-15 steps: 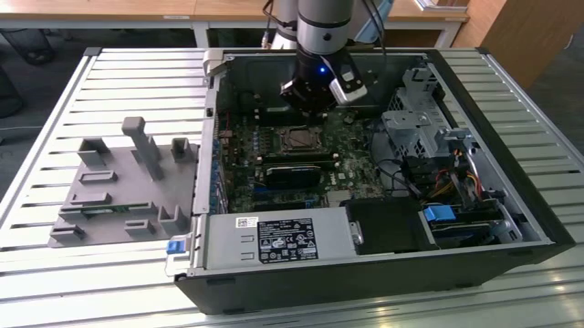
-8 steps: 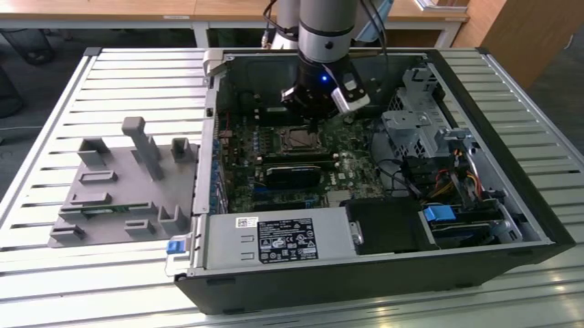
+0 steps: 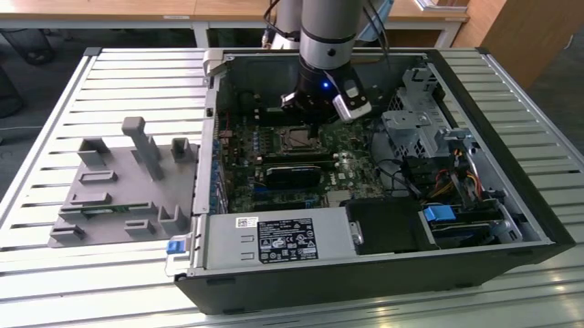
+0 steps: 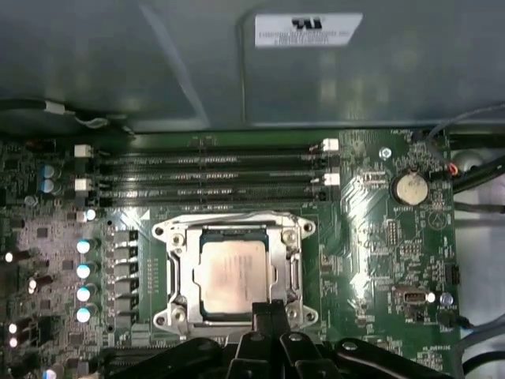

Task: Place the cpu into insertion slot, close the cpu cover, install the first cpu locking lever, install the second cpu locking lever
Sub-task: 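Install the second cpu locking lever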

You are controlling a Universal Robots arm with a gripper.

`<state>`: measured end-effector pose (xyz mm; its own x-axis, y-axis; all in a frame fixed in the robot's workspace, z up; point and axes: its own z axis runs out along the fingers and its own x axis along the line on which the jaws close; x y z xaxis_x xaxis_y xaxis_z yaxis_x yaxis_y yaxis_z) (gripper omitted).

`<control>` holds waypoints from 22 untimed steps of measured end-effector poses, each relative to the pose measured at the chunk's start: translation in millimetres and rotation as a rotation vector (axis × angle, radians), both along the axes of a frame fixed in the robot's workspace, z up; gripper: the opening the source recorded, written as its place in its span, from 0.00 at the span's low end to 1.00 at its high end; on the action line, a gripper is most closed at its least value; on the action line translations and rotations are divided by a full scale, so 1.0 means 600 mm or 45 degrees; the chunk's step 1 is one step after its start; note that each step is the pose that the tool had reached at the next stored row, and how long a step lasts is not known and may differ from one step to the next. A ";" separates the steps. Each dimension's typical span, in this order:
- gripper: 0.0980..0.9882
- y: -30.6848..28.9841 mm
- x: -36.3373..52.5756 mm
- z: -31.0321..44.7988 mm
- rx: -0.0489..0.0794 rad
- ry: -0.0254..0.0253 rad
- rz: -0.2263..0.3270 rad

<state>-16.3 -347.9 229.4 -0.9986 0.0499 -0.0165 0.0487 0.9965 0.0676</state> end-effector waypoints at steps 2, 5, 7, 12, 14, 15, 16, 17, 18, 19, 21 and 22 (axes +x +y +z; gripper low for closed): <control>0.01 -0.0061 0.000 0.000 0.001 0.0002 0.000; 0.01 -0.0235 0.000 -0.001 0.006 0.0001 0.000; 0.01 -0.0263 -0.001 -0.001 0.007 0.0001 0.000; 0.01 -0.0290 -0.010 -0.002 0.011 0.0000 0.000; 0.01 -0.0325 -0.014 -0.002 0.012 0.0001 0.000; 0.01 -0.0337 -0.016 -0.002 0.012 0.0001 0.000; 0.01 -0.0344 -0.018 -0.002 0.013 0.0002 0.000; 0.01 -0.0348 -0.021 -0.002 0.014 0.0001 0.000; 0.01 -0.0350 -0.024 -0.002 0.016 0.0001 0.000; 0.01 -0.0352 -0.027 -0.002 0.017 0.0001 0.000; 0.01 -0.0352 -0.034 -0.002 0.019 0.0001 0.000; 0.01 -0.0352 -0.037 -0.003 0.020 0.0000 0.000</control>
